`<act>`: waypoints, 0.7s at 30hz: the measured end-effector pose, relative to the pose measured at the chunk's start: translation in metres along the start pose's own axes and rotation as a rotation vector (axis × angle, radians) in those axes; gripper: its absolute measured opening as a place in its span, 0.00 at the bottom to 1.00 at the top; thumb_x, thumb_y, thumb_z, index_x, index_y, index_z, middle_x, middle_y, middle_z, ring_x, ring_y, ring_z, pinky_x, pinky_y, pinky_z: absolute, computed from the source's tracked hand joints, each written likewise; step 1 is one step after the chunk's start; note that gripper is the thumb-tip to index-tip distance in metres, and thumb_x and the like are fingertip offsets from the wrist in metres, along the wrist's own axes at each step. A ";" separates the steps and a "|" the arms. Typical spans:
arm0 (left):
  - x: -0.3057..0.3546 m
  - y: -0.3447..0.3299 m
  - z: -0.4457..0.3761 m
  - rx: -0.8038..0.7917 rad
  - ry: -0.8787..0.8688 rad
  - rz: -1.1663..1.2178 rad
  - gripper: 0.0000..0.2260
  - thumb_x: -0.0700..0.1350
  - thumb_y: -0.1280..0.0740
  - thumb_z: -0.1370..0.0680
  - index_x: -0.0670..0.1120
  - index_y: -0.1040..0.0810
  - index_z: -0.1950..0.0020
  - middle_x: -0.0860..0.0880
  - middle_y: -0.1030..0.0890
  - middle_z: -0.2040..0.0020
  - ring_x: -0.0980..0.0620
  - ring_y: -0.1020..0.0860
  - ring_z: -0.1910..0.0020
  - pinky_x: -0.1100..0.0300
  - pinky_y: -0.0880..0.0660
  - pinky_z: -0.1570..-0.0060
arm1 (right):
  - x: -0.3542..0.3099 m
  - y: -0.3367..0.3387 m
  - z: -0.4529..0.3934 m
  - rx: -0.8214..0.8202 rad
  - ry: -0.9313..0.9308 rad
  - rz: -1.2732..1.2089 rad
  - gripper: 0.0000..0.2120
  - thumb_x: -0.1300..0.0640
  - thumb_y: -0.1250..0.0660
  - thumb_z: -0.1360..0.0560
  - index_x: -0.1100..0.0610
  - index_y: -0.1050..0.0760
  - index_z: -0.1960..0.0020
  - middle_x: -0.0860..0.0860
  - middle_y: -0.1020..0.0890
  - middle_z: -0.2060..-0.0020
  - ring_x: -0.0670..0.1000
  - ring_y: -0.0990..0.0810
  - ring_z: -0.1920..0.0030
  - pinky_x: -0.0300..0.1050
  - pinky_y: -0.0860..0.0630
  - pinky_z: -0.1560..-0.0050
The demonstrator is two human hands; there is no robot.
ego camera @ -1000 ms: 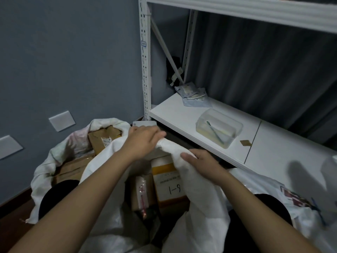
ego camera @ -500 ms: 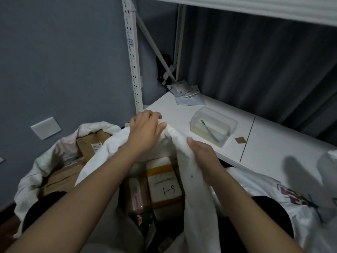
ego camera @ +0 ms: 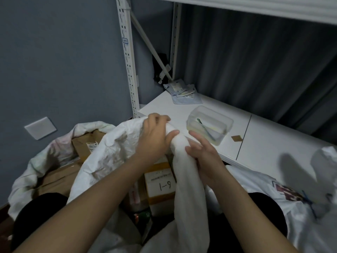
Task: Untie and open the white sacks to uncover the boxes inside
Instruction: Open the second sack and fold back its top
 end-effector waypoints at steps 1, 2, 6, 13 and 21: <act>0.002 0.004 0.006 0.047 0.065 0.065 0.18 0.55 0.35 0.23 0.46 0.30 0.38 0.46 0.33 0.40 0.47 0.33 0.40 0.51 0.32 0.39 | -0.005 0.001 -0.002 0.055 0.033 -0.018 0.20 0.69 0.36 0.24 0.54 0.28 0.35 0.51 0.17 0.50 0.48 0.17 0.56 0.40 0.19 0.58; 0.002 0.003 0.012 0.023 0.146 0.192 0.18 0.56 0.34 0.24 0.46 0.30 0.40 0.47 0.30 0.43 0.48 0.29 0.45 0.50 0.28 0.43 | -0.009 0.002 -0.005 0.102 0.056 -0.043 0.19 0.67 0.34 0.24 0.56 0.28 0.36 0.54 0.18 0.48 0.48 0.17 0.57 0.39 0.20 0.59; 0.010 -0.014 0.031 -0.241 0.488 0.737 0.19 0.49 0.32 0.23 0.46 0.34 0.36 0.45 0.24 0.50 0.48 0.20 0.53 0.51 0.19 0.53 | -0.013 -0.005 -0.008 0.142 0.072 -0.007 0.11 0.62 0.30 0.26 0.55 0.24 0.44 0.59 0.18 0.49 0.52 0.16 0.54 0.43 0.18 0.58; 0.008 -0.002 0.008 -0.073 0.508 0.641 0.17 0.43 0.31 0.24 0.48 0.31 0.38 0.46 0.25 0.48 0.47 0.24 0.50 0.49 0.23 0.45 | -0.001 -0.005 0.017 0.090 0.161 0.304 0.17 0.66 0.37 0.23 0.51 0.25 0.37 0.41 0.21 0.52 0.31 0.22 0.57 0.23 0.28 0.59; 0.023 0.005 0.026 -0.357 0.488 0.666 0.21 0.45 0.32 0.23 0.44 0.32 0.32 0.44 0.20 0.51 0.50 0.19 0.58 0.58 0.19 0.64 | -0.006 -0.008 0.015 0.191 0.094 -0.051 0.11 0.61 0.29 0.27 0.61 0.23 0.45 0.56 0.17 0.52 0.51 0.17 0.53 0.41 0.20 0.54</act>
Point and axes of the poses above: each hand's wrist, its own z-axis away from the middle knuckle, its own y-axis out of the back of the hand, x = y × z, the point moved 7 cm from there along -z, towards the middle knuckle
